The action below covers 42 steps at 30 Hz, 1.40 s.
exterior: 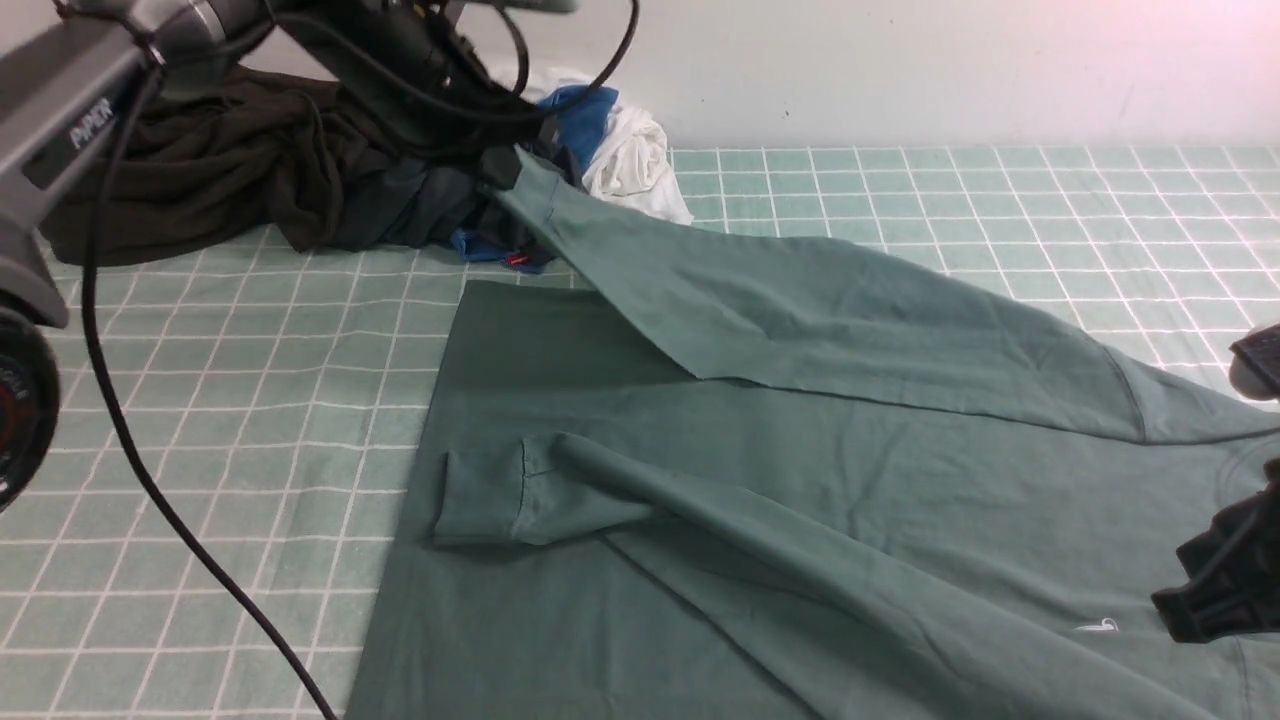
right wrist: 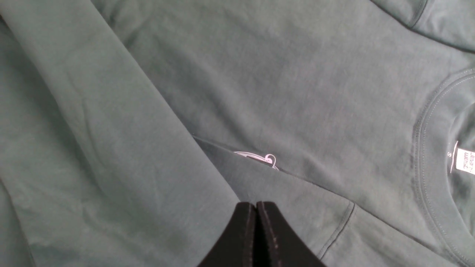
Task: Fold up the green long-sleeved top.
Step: Use the left arm to drag and drop the cuff onto the cuff closest to the left arm, then use both arms simultaneously to clamp the lower edge of the clothing fabric
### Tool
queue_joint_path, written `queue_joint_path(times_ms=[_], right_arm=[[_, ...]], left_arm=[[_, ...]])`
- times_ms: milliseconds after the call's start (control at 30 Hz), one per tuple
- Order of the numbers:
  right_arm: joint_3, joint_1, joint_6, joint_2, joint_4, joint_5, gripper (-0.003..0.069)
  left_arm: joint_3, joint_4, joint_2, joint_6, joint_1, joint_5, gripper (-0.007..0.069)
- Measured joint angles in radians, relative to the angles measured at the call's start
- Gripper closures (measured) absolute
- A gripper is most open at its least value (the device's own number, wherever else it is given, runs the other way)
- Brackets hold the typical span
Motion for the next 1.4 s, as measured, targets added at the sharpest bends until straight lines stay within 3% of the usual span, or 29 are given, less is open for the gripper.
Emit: queue_joint_path(times_ms=[133, 300, 367, 400, 433, 533, 567, 633, 733, 833, 867, 967, 1067, 1167, 1267, 1400], right_arm=[[-0.012, 0.000, 0.001, -0.041, 0.018, 0.039, 0.0673], [-0.016, 0.000, 0.001, -0.137, 0.030, 0.075, 0.0673], [-0.016, 0.000, 0.001, -0.180, 0.031, 0.090, 0.0673], [-0.016, 0.002, 0.001, -0.223, 0.033, 0.098, 0.0673], [-0.016, 0.002, 0.001, -0.227, 0.033, 0.099, 0.0673], [-0.016, 0.034, 0.001, -0.273, 0.032, 0.104, 0.0673], [-0.016, 0.034, 0.001, -0.275, 0.032, 0.104, 0.0673], [-0.016, 0.063, 0.001, -0.281, 0.031, 0.110, 0.0673], [-0.016, 0.087, -0.004, -0.281, 0.030, 0.116, 0.0673], [-0.016, 0.097, -0.015, -0.281, 0.027, 0.126, 0.0673], [-0.016, 0.108, -0.031, -0.281, 0.027, 0.147, 0.0673], [-0.016, 0.136, -0.065, -0.281, 0.044, 0.220, 0.0673], [-0.016, 0.159, -0.088, -0.281, 0.062, 0.284, 0.0673], [-0.016, 0.189, -0.114, -0.282, 0.081, 0.342, 0.0673], [-0.016, 0.197, -0.117, -0.282, 0.085, 0.348, 0.0673], [-0.016, 0.198, -0.120, -0.283, 0.100, 0.348, 0.0673]], left_arm=[[0.000, -0.020, -0.152, -0.043, -0.038, 0.118, 0.0608], [0.106, 0.056, -0.320, -0.145, -0.038, 0.133, 0.0608], [0.241, 0.094, -0.407, -0.182, -0.038, 0.133, 0.0608], [0.425, 0.105, -0.485, -0.196, -0.038, 0.126, 0.0608], [0.425, 0.105, -0.485, -0.198, -0.038, 0.126, 0.0608], [0.784, 0.090, -0.571, -0.203, -0.038, 0.016, 0.0597], [0.804, 0.088, -0.571, -0.203, -0.038, 0.016, 0.0595], [1.041, 0.071, -0.587, -0.200, -0.038, -0.102, 0.0555], [1.226, 0.063, -0.588, -0.175, -0.038, -0.211, 0.0465], [1.280, 0.067, -0.589, -0.151, -0.038, -0.237, 0.0382], [1.284, 0.072, -0.595, -0.124, -0.038, -0.233, 0.0303], [1.250, 0.075, -0.621, -0.044, -0.052, -0.164, 0.0199], [1.238, 0.079, -0.644, 0.026, -0.103, -0.098, 0.0167], [1.278, 0.096, -0.651, 0.119, -0.269, -0.035, 0.0153], [1.357, 0.144, -0.624, 0.201, -0.416, -0.061, 0.0153], [1.433, 0.235, -0.562, 0.240, -0.533, -0.152, 0.0153]])
